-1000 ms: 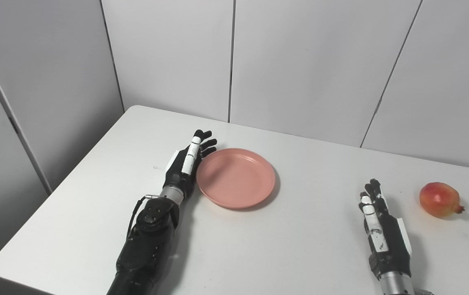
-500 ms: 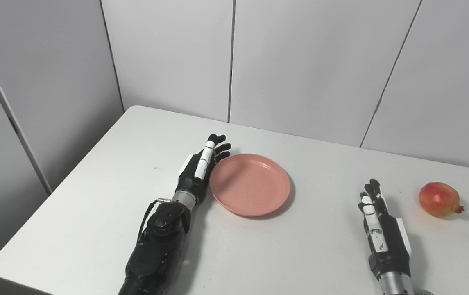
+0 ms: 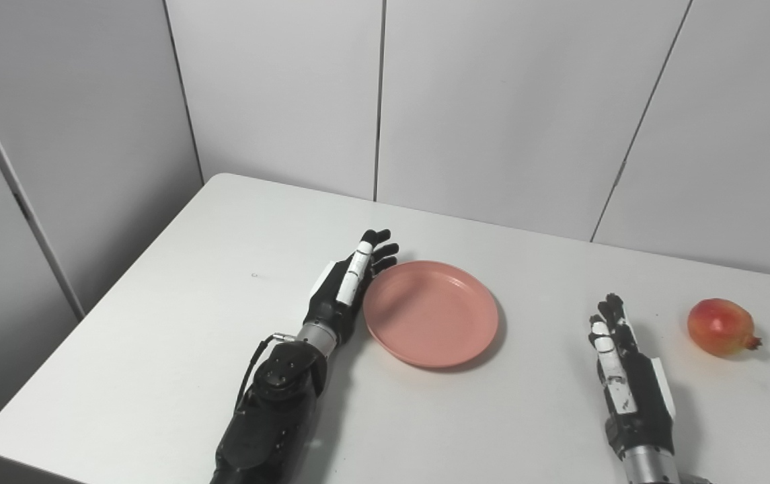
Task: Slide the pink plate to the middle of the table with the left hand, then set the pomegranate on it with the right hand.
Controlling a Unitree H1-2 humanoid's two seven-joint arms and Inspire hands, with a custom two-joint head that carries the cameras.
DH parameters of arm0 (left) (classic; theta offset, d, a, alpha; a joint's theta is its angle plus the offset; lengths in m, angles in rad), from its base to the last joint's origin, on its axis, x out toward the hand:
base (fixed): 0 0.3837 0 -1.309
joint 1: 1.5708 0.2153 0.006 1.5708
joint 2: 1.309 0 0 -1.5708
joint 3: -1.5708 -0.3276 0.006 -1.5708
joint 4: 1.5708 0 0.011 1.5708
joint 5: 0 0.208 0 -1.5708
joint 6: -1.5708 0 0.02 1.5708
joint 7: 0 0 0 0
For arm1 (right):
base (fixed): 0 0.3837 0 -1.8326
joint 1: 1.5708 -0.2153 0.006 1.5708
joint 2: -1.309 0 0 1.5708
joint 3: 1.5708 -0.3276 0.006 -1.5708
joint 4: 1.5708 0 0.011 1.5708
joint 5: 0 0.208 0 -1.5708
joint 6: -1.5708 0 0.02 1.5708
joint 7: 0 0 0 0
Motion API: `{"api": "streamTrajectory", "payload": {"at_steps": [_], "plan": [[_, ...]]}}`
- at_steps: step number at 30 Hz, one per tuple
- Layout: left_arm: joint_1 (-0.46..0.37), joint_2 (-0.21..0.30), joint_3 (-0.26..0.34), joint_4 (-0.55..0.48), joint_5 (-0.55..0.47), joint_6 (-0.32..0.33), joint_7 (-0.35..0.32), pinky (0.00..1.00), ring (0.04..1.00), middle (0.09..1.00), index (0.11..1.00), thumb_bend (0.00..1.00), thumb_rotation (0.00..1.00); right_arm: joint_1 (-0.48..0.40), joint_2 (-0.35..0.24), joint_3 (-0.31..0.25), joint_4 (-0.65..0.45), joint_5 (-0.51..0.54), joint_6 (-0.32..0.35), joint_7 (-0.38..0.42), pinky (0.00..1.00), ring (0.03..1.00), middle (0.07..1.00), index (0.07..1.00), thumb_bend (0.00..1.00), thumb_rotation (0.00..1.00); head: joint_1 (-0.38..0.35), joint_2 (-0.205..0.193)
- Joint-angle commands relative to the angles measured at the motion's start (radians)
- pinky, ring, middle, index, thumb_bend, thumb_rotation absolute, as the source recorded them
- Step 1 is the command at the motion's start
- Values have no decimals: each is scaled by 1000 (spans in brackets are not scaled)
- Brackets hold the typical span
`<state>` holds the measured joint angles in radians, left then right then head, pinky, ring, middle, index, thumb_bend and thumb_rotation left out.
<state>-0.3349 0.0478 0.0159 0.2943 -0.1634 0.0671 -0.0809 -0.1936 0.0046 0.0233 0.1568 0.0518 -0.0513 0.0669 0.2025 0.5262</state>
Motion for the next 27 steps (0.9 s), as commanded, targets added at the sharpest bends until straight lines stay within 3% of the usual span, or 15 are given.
{"api": "streamTrajectory", "payload": {"at_steps": [1, 10, 19, 27], "plan": [[-17, -8, -12, -44, 12, -17, -14, 899, 906, 905, 900, 634, 1000, -7, 5, 0, -8, -3, -39, -4, 973, 964, 980, 976, 395, 785, -24, 5], [28, -16, -24, -94, 1, -17, -53, 910, 932, 928, 924, 607, 1000, -17, 23, 17, 17, -44, -49, -27, 970, 958, 979, 977, 447, 828, -175, 26], [52, -6, -16, -93, -21, -29, -104, 927, 941, 939, 935, 608, 1000, -29, 48, 43, 23, -105, -10, -62, 945, 943, 977, 976, 473, 869, -283, 33], [66, -4, -7, -100, -32, -13, -126, 912, 931, 930, 930, 607, 1000, -38, 60, 54, 29, -137, 3, -76, 950, 938, 973, 977, 459, 893, -325, 32]]}}
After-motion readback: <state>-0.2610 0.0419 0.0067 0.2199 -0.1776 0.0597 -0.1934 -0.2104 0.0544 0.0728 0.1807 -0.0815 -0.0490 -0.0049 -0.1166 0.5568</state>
